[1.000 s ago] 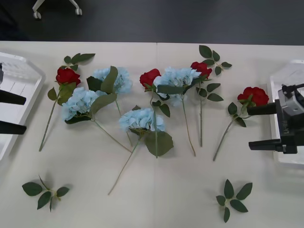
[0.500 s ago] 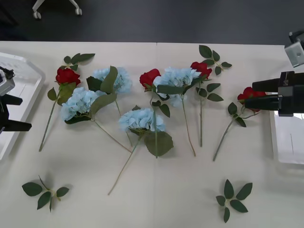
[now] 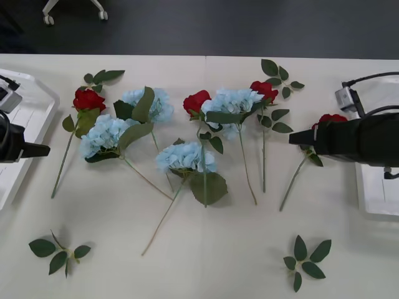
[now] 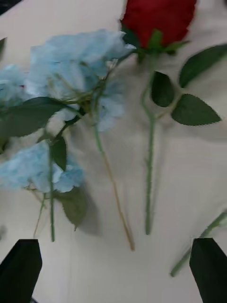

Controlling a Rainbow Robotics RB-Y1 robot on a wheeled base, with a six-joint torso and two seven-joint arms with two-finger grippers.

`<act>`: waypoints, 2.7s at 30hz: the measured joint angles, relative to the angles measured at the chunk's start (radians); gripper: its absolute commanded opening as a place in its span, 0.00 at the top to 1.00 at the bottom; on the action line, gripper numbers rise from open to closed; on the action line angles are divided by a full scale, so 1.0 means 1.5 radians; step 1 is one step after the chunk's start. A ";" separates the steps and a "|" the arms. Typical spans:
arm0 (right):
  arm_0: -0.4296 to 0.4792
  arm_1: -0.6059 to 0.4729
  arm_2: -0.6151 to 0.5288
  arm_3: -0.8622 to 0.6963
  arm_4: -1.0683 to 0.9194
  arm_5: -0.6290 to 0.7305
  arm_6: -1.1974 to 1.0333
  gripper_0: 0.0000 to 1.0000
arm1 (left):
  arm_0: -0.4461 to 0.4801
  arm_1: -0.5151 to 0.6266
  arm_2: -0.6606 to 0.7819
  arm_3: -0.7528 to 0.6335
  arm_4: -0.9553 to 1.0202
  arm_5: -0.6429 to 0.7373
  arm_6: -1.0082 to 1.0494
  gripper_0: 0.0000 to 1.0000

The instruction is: Put the red flowers into the right box and the blue flowers into the left box

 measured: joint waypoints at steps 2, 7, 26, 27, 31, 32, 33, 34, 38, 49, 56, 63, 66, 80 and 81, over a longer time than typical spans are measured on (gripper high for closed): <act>0.000 0.001 0.032 0.000 0.060 -0.011 -0.097 0.07 | 0.000 -0.025 0.010 0.000 -0.022 -0.017 0.000 0.00; 0.000 0.020 0.086 -0.001 0.187 -0.022 -0.313 0.07 | 0.000 -0.070 0.018 0.000 -0.088 -0.063 0.000 0.00; -0.044 0.171 0.111 0.162 0.567 0.062 -0.499 0.07 | -0.065 -0.164 -0.010 0.001 -0.379 -0.080 0.069 0.00; -0.054 0.180 0.111 0.181 0.573 0.060 -0.499 0.07 | -0.069 -0.167 -0.016 0.001 -0.390 -0.080 0.071 0.00; -0.091 0.205 0.111 0.244 0.593 0.043 -0.499 0.07 | -0.083 -0.177 -0.043 0.003 -0.429 -0.080 0.145 0.00; -0.099 0.208 0.111 0.254 0.596 0.042 -0.499 0.07 | -0.086 -0.179 -0.049 0.004 -0.436 -0.081 0.163 0.00; -0.106 0.211 0.111 0.263 0.598 0.042 -0.499 0.07 | -0.088 -0.182 -0.055 0.005 -0.442 -0.082 0.176 0.00; -0.112 0.212 0.111 0.270 0.597 0.042 -0.498 0.07 | -0.091 -0.184 -0.061 0.010 -0.447 -0.088 0.182 0.00; -0.126 0.212 0.111 0.282 0.596 0.042 -0.496 0.15 | -0.104 -0.191 -0.077 0.056 -0.457 -0.128 0.187 0.00; -0.126 0.212 0.111 0.282 0.577 0.042 -0.490 1.00 | -0.140 -0.194 -0.078 0.172 -0.474 -0.206 0.187 0.00; -0.126 0.212 0.111 0.282 0.556 0.042 -0.453 1.00 | -0.140 -0.194 -0.083 0.186 -0.484 -0.213 0.187 0.00; -0.126 0.210 0.109 0.281 0.545 0.042 -0.444 1.00 | -0.140 -0.214 -0.098 0.203 -0.494 -0.239 0.187 0.00; -0.126 0.207 0.078 0.261 0.496 0.087 -0.389 1.00 | -0.140 -0.227 -0.098 0.206 -0.505 -0.240 0.187 0.23; -0.125 0.168 -0.191 0.078 0.389 0.328 -0.084 1.00 | -0.140 -0.231 -0.098 0.207 -0.508 -0.240 0.187 1.00; -0.125 0.168 -0.207 0.072 0.388 0.336 -0.051 1.00 | -0.140 -0.231 -0.098 0.207 -0.508 -0.240 0.187 1.00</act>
